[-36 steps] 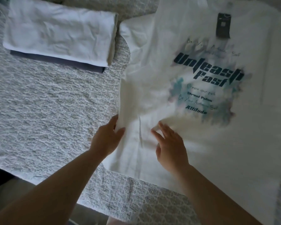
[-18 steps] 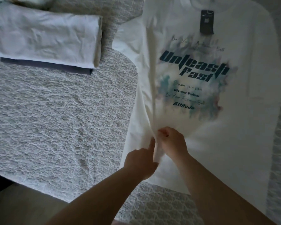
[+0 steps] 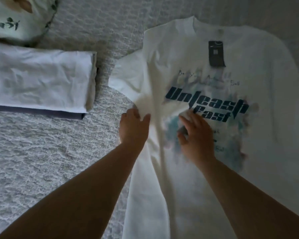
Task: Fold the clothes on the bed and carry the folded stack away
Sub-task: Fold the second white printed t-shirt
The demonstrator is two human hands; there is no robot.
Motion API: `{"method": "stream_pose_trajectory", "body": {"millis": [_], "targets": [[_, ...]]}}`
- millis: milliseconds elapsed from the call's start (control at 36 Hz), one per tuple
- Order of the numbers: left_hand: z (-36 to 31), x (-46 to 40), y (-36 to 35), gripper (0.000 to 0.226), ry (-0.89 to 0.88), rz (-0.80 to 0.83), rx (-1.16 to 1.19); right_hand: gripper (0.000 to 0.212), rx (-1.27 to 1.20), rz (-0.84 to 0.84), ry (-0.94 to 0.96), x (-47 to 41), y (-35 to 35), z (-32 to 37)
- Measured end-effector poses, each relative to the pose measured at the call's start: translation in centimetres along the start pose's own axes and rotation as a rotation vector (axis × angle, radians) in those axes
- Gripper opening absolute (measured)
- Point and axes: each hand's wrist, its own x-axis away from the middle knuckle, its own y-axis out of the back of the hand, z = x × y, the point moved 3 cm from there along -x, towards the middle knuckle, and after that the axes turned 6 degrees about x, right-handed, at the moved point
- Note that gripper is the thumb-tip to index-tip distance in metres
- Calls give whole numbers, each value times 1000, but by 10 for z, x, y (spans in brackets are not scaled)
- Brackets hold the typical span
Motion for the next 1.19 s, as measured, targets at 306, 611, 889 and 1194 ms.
{"method": "stream_pose_trajectory", "body": {"millis": [306, 611, 889, 1194], "targets": [[-40, -118, 3, 77, 346, -316, 820, 69, 244, -34, 67, -108, 5, -21], [-64, -168, 30, 24, 541, 9, 941, 66, 198, -80, 88, -109, 5, -20], [-154, -104, 9, 26, -336, 54, 594, 66, 153, -70, 120, -107, 4, -20], [-146, -50, -54, 39, -932, 4, 64, 24, -1007, -348, -507, -121, 69, -73]]}}
